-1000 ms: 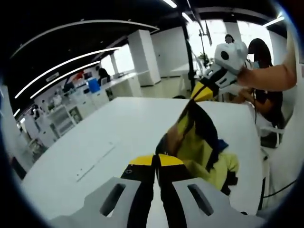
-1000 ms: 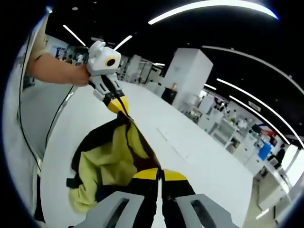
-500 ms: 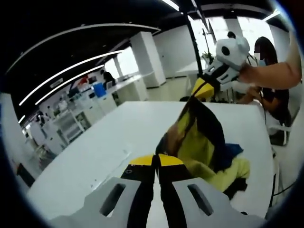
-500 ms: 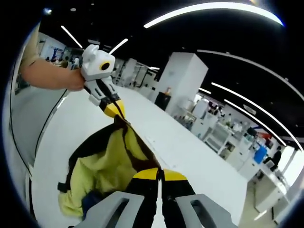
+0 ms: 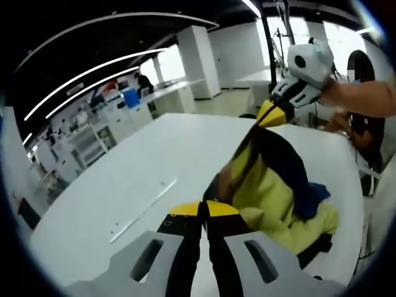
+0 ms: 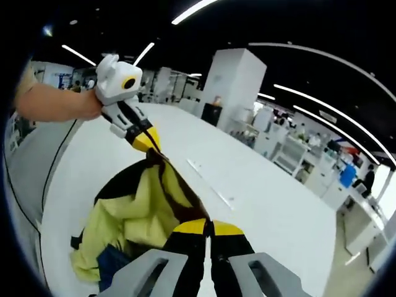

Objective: Fold the garment on the visible template until the final outline fits inside the template.

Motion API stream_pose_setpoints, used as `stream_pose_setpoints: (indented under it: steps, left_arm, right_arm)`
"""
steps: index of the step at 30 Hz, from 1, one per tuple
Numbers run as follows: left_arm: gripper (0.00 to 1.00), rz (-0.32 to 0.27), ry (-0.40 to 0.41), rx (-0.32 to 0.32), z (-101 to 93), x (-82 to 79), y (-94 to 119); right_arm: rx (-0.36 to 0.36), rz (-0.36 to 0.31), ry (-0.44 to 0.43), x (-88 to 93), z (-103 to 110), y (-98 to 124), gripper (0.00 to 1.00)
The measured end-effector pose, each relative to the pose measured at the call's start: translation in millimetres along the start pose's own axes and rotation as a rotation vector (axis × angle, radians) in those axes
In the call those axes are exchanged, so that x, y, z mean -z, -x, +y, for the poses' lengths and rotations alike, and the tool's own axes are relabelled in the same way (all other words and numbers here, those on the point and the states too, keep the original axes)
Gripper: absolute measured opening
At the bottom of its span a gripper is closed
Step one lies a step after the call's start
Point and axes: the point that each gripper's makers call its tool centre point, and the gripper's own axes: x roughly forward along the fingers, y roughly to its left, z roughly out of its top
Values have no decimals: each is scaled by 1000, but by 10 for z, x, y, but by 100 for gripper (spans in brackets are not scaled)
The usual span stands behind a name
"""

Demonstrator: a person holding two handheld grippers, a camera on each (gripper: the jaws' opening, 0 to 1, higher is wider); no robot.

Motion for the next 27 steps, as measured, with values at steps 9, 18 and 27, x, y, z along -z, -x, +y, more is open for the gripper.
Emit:
stream_pose_setpoints:
  steps: [9, 18, 27]
  left_arm:
    - [0, 64, 54, 10, 104, 216, -267]
    - [0, 116, 97, 20, 172, 432, -500]
    - [0, 176, 152, 9, 274, 700, -664]
  right_arm:
    - [-31, 39, -111, 236, -99, -278, 0]
    - [-48, 88, -170, 492, -171, -569, 0]
    - [-64, 136, -208, 663, -171, -860, 0]
